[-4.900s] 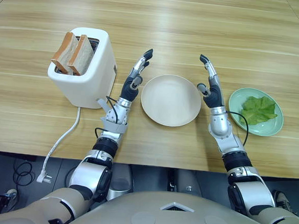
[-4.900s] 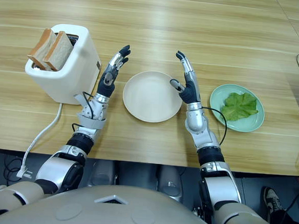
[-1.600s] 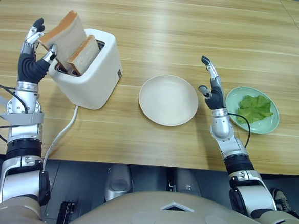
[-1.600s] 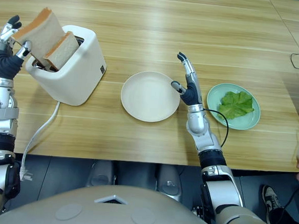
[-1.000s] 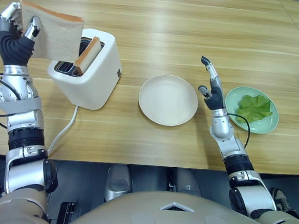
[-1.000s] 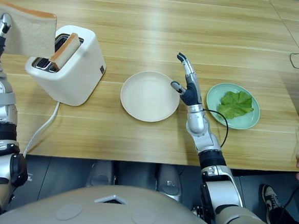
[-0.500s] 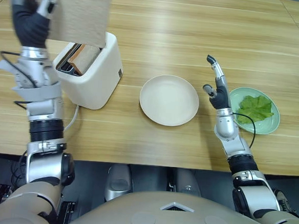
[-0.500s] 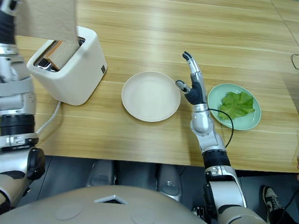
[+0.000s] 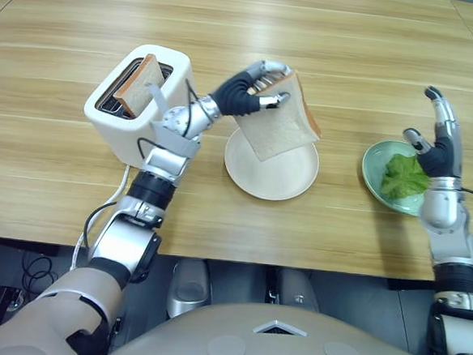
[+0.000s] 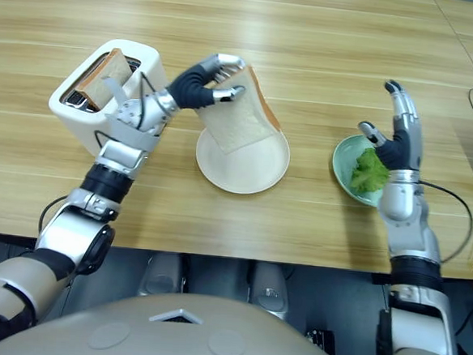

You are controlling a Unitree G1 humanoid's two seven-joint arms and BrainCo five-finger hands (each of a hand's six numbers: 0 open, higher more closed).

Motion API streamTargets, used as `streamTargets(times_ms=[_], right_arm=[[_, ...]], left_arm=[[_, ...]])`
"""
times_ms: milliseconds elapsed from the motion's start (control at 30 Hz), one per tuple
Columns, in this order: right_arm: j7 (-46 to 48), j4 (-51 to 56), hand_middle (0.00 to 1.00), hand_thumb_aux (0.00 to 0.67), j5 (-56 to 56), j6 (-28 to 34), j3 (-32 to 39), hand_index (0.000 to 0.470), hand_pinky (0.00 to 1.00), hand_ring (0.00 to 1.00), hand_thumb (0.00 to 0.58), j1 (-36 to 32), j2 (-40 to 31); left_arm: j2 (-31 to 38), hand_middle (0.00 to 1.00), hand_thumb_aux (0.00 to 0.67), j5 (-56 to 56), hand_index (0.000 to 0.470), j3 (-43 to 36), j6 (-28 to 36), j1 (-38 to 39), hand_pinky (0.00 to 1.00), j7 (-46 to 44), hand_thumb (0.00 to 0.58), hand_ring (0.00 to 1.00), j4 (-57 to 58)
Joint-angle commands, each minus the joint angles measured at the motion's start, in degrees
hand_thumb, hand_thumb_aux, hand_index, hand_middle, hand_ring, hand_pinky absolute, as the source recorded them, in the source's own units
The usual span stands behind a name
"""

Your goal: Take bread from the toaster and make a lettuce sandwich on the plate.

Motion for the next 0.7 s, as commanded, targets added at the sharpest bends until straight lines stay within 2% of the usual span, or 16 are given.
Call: streamTargets(times_ms=[33,133,300,700], right_arm=[[-1.6,3.6,0.00,0.000,-5.4,5.2,1.1,0.000,0.00,0.00,0.000,1.8,-3.6],[-2.0,7.8,0.00,0.000,-9.8,8.6,4.3,0.000,0.00,0.00,0.000,2.5,-6.4],[-1.7,14.4,0.00,0.000,-13.6,12.4,9.9,0.000,0.00,0.00,0.000,1.3,-7.5],[-2.3,26.8,0.00,0.000,-16.3,15.0,21.1,0.000,0.00,0.00,0.000,-4.7,-5.6]], left_arm=[[-2.0,1.00,0.670,5.1,0.460,-2.5,-1.2,-4.7,1.00,1.3,0.580,1.00,12.7],[-4.2,1.00,0.670,7.7,0.460,-3.6,-1.6,-8.3,1.00,2.6,0.580,1.00,22.2],[-6.2,1.00,0.670,13.5,0.460,-6.2,-1.1,-11.7,1.00,7.3,0.580,1.00,31.8],[-8.4,1.00,0.654,19.1,0.449,-7.2,2.0,-12.2,1.00,10.1,0.580,1.00,38.6]])
